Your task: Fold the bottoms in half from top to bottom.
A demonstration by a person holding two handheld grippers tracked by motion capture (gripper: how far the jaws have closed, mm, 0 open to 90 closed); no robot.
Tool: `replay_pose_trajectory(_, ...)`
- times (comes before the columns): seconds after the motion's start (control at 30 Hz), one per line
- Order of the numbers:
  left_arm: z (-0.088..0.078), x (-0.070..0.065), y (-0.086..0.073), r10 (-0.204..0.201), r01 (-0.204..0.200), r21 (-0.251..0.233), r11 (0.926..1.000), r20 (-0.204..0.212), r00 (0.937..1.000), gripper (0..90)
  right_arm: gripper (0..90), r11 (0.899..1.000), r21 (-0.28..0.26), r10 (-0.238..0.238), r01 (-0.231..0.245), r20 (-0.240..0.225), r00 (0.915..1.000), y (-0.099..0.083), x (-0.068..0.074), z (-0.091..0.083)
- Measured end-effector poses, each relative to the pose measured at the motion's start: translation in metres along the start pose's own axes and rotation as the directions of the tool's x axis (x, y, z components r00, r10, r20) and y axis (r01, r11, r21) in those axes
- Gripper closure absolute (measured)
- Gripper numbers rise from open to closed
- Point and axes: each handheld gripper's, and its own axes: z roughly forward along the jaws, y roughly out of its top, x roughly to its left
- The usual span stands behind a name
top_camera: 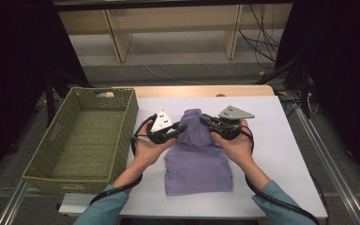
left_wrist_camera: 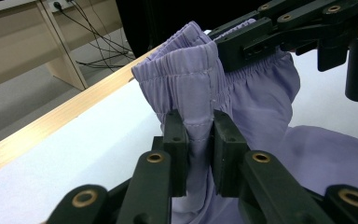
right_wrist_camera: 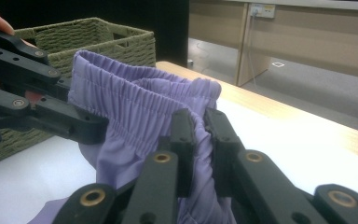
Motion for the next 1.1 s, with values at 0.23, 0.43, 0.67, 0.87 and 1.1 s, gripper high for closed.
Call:
replay_pose_trajectory(0.23,-0.002,-0.001,-0.002,0.008,-0.008,0.005,1.0000,0.009,0.9999,77.7,83.2,1.000,0.007,-0.001,0.001,-0.014,0.9999,-0.002,0.002,-0.003)
replay_pose_trajectory(0.43,-0.004,-0.004,-0.003,0.016,-0.016,0.010,0.9998,0.017,0.9997,77.7,83.1,1.000,0.013,-0.005,0.005,-0.022,0.9997,-0.004,0.003,-0.007)
replay_pose_trajectory(0.67,-0.007,-0.008,-0.006,0.018,-0.018,0.013,0.9997,0.029,0.9994,77.7,83.1,1.000,0.020,-0.002,0.003,-0.036,0.9993,-0.006,0.006,-0.011)
replay_pose_trajectory(0.87,-0.010,-0.010,-0.008,0.025,-0.026,0.021,0.9995,0.034,0.9991,77.7,83.1,1.000,0.029,-0.004,0.006,-0.045,0.9990,-0.009,0.009,-0.012)
replay_pose_trajectory(1.1,-0.012,-0.014,-0.010,0.032,-0.033,0.025,0.9991,0.043,0.9986,77.7,83.0,0.999,0.038,-0.001,0.003,-0.055,0.9985,-0.011,0.011,-0.015)
